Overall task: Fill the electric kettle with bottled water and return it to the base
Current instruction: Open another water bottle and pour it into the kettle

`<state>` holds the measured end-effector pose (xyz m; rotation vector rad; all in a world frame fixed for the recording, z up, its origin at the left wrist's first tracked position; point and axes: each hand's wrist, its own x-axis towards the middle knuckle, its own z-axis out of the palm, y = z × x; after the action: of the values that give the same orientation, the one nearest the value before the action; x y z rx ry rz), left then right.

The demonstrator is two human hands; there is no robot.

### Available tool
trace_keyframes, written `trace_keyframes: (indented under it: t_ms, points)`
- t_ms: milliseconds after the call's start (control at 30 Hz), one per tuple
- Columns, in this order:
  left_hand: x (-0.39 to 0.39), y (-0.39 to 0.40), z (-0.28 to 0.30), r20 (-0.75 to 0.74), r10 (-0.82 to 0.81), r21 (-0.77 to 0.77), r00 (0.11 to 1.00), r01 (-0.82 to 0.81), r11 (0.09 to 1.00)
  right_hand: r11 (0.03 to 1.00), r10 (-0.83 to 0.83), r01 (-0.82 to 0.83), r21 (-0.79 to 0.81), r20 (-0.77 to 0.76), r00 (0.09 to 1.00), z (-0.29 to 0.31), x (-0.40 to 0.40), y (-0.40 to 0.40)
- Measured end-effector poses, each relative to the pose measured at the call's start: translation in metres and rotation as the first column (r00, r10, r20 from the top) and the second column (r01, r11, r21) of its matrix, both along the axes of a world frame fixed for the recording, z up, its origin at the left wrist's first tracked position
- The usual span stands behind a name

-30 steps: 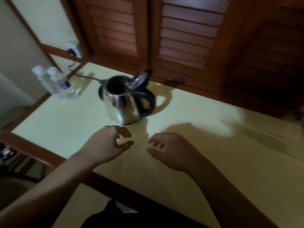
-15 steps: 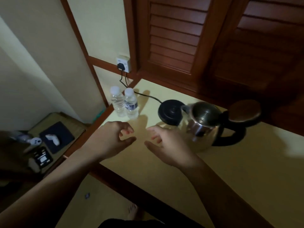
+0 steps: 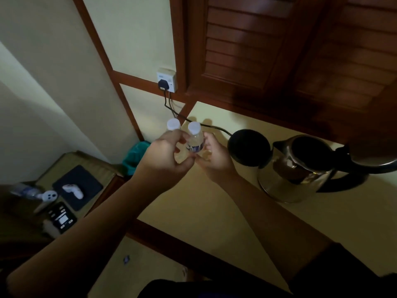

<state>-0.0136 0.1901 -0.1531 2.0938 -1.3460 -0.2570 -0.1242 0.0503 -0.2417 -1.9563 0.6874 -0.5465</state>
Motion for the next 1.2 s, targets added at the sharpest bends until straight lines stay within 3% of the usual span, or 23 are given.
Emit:
trace_keyframes:
  t_ms: [167, 300, 467, 733, 1000, 1200]
  points:
    - [-0.01, -0.006, -0.02, -0.05, -0.024, -0.163, 0.998, 0.015, 0.987, 0.999, 0.01, -0.009, -0.036, 0.034, 0.999, -0.001, -0.028, 0.02]
    - [-0.024, -0.007, -0.033, 0.052, -0.258, -0.161, 0.965, 0.263, 0.951, 0.995, 0.02, -0.021, -0.094, -0.005, 1.0, -0.007, -0.065, 0.04]
    - [-0.045, -0.01, -0.023, -0.237, -0.438, -0.135, 0.867, 0.417, 0.899, 0.999, -0.034, 0.031, -0.041, -0.071, 0.997, -0.011, -0.118, 0.043]
    - [-0.088, -0.036, -0.013, -0.426, -0.651, -0.123, 0.628, 0.672, 0.73, 0.995, -0.097, 0.099, 0.032, -0.063, 0.993, -0.013, -0.196, 0.044]
    - [-0.133, -0.053, -0.021, -0.457, -0.69, -0.17, 0.561, 0.706, 0.687, 0.969, -0.23, 0.236, 0.07, -0.078, 0.97, -0.017, -0.245, 0.062]
    - [-0.166, -0.059, -0.018, -0.496, -0.601, -0.238, 0.627, 0.568, 0.788, 0.938, -0.342, 0.344, 0.029, -0.064, 0.937, -0.021, -0.253, 0.065]
